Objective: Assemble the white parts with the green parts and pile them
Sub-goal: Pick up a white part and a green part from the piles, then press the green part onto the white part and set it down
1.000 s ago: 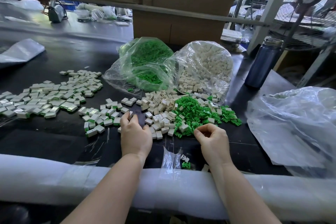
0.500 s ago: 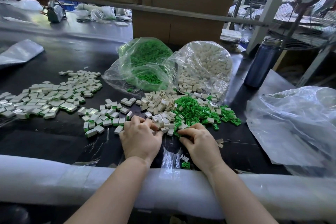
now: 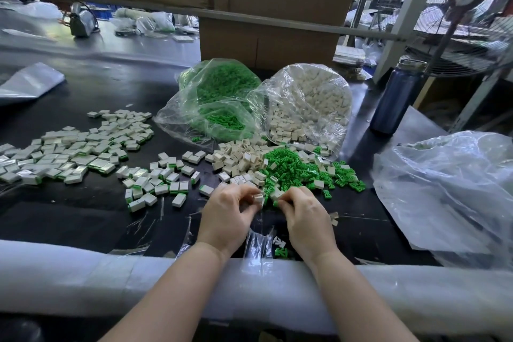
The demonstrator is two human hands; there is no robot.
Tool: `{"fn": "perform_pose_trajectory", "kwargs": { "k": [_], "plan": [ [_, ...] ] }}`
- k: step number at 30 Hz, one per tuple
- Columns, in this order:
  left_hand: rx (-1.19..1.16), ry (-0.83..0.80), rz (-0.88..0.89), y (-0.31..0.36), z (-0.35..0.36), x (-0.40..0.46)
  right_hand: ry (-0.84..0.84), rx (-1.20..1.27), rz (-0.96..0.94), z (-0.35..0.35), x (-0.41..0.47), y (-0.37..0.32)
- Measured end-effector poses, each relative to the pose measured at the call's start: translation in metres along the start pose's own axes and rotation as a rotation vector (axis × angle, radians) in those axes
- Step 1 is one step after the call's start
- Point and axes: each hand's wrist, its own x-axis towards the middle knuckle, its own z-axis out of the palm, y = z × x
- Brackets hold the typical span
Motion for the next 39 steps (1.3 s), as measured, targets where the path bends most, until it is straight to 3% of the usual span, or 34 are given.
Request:
{"fn": "perform_pose_trajectory", "kwargs": {
  "k": [10,16,21,39],
  "plan": [
    [-0.227,-0.171,0.032,0.004,0.001,-0.001,0.082,0.514,0.12,-0.011,0.0,0.0],
    [-0.324,-0.257,-0.026,0.004,0.002,0.0,0.01,0.685,0.104,-0.016,-0.001,-0.002],
    [-0.408,-0.299,-0.115,0.001,0.003,0.001,-0.083,0.737,0.098,-0.016,-0.002,-0.004],
    [-0.455,-0.294,-0.168,0.003,0.0,0.003,-0.11,0.637,0.101,-0.014,-0.003,-0.004]
  ]
}}
